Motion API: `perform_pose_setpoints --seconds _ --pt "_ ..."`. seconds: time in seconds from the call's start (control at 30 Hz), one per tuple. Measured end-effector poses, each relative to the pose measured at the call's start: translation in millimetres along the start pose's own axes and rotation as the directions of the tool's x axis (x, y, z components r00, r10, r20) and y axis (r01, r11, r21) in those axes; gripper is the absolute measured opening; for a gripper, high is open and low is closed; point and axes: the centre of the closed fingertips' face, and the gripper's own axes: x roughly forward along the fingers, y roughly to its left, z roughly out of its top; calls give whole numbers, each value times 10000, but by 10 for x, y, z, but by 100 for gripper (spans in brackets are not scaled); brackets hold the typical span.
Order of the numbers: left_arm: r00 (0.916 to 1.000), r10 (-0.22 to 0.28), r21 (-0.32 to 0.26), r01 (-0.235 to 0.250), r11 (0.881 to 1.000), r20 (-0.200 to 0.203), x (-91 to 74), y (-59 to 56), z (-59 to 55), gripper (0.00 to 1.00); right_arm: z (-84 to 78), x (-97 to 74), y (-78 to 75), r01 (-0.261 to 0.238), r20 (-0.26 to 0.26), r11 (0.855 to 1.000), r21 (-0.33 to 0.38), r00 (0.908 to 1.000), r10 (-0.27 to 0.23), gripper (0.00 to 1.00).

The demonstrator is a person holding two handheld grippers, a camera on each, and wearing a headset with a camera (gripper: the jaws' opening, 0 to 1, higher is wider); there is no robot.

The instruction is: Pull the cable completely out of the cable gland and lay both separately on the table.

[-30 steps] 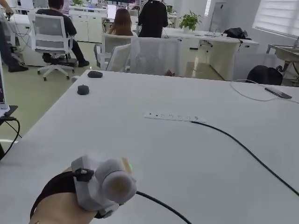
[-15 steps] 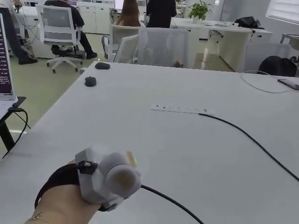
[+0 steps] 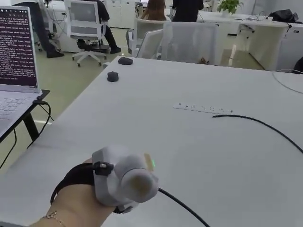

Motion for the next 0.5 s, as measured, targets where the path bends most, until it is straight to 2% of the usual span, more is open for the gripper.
perform_pose_setpoints --seconds 0.07,0.1,0.13,0.17,0.23,0.27,0.37,0.4,0.43,0.47,0.5 --pt "10000 -8 -25 8 10000 6 1 0 0 15 183 112 280 -544 59 9957 -747 9985 550 5" --pt "10000 -6 -23 6 10000 -5 3 0 -2 15 290 171 463 -962 163 9896 -1073 9950 985 5" --pt "10000 -14 -26 14 10000 -27 5 -1 -7 15 354 205 581 -1224 227 9850 -1212 9918 1261 5" --pt "10000 -21 -24 21 10000 -49 6 -2 -11 15 433 246 760 -1612 292 9769 -1400 9856 1668 4" --pt "10000 -21 -2 21 10000 -93 7 -3 -20 15 499 291 996 -2163 228 9587 -1846 9743 2242 4" --pt "9999 -16 -8 16 10000 -100 6 -2 -22 15 543 316 1162 -2527 172 9415 -2228 9647 2630 4" --pt "9999 2 -89 -3 10000 -100 5 9 -30 15 604 336 1516 -3332 16 8898 -3118 9363 3511 3" --pt "10000 -19 -152 17 9999 -86 4 6 -30 15 619 330 1729 -3752 -155 8487 -3728 9170 3986 3" --pt "10000 -16 -145 15 9999 -83 5 7 -32 15 625 327 1766 -3847 -172 8403 -3820 9120 4098 3" --pt "10000 -5 -109 4 9999 -84 6 6 -30 15 668 351 1892 -4299 -288 8051 -4086 8878 4594 3" --pt "9999 -5 -61 5 10000 -100 6 3 -29 15 669 335 1969 -4563 -373 7843 -4203 8723 4876 3"
